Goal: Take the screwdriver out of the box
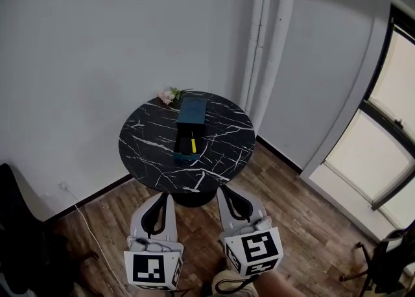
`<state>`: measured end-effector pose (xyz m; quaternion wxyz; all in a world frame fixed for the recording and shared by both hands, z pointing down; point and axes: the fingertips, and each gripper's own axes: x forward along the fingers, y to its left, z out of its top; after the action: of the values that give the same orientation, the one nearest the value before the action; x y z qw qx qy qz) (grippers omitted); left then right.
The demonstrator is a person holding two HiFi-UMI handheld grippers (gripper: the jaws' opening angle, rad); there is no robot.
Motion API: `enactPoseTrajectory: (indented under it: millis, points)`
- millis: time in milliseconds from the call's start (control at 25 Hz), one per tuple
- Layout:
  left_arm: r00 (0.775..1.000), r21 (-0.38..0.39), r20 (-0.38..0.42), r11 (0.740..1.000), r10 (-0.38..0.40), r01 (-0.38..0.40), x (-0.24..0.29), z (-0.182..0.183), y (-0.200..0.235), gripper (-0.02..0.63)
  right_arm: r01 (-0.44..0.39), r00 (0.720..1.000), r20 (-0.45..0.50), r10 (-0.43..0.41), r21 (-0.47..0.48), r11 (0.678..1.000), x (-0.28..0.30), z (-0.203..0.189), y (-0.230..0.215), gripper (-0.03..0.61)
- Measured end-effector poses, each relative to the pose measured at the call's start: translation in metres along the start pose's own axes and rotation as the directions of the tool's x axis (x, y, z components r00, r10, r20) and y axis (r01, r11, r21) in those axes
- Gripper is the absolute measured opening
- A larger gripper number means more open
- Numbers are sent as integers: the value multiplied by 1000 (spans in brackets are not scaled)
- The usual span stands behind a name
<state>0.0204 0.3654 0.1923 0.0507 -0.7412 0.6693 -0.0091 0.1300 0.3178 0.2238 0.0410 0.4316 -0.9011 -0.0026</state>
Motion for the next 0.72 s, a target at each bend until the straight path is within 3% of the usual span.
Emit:
enactPoseTrajectory:
  millis: [280, 720]
  points:
    - [999, -14, -42, 1000, -13, 12, 57, -32, 8, 0, 2, 999, -42, -1, 26, 1000, 53, -26, -29, 26]
    - [999, 20, -47, 1000, 16, -15, 169, -36, 37, 0, -40, 998, -50, 43, 56, 998, 162, -24, -86, 26]
